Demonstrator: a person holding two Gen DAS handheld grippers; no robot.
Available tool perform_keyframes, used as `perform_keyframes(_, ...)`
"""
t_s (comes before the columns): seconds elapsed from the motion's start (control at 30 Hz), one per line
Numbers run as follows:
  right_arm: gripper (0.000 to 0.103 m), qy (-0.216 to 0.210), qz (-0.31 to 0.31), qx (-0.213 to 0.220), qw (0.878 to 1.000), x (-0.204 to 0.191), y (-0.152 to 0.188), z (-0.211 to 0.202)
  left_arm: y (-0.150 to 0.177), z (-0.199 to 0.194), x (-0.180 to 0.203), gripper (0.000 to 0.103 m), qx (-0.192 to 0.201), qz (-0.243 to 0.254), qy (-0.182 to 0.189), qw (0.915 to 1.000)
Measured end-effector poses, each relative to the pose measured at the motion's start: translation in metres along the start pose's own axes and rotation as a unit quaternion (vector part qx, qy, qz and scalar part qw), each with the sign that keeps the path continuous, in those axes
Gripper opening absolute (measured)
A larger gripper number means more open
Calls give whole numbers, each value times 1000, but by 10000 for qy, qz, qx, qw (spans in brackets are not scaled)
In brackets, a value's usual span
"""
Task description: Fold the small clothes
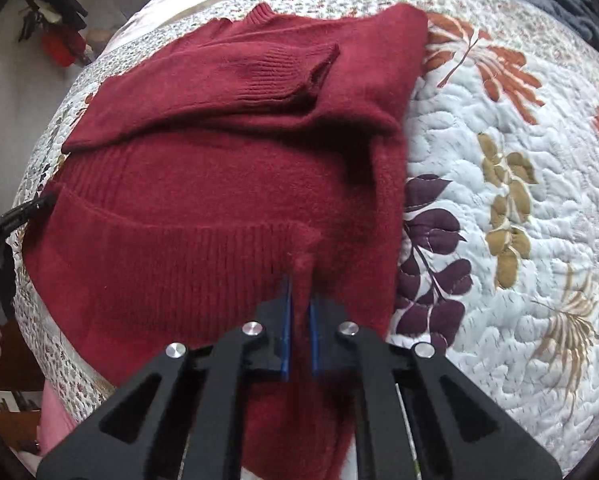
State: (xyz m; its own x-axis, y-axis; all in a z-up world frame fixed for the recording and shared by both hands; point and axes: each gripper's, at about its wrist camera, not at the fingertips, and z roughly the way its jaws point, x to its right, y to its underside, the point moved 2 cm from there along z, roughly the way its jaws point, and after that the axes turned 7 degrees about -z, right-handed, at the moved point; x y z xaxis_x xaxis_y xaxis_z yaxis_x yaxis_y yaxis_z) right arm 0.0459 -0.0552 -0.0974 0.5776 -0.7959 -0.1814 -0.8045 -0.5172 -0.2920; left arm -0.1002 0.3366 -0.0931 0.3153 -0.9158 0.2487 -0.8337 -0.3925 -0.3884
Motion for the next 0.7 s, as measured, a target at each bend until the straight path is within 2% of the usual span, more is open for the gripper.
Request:
perform_keyframes(0.1, 5, 7, 42, 201, 9998, -3, 8, -20, 2, -21, 1, 6, 261, -30, 97, 9996)
perform_keyframes(0.37, 5, -309, 343, 915, 9947, -13, 30, -89, 15, -91, 13, 6, 1006, 54, 279, 9945)
perform_keyframes(0.47, 5, -312, 387, 1155, 9921, -13, 22, -113, 1, -111, 18, 6, 1266, 16, 383, 9912)
perform_keyframes(0.53, 5, -342, 460, 1312, 9897, -12, 12, -127, -19, -124, 20, 6, 1461, -52, 502, 9880)
perform_keyframes(0.7, 5, -277, 553, 1685, 9838, -3, -36, -153, -70, -136, 29, 6, 1870, -177, 612, 9803)
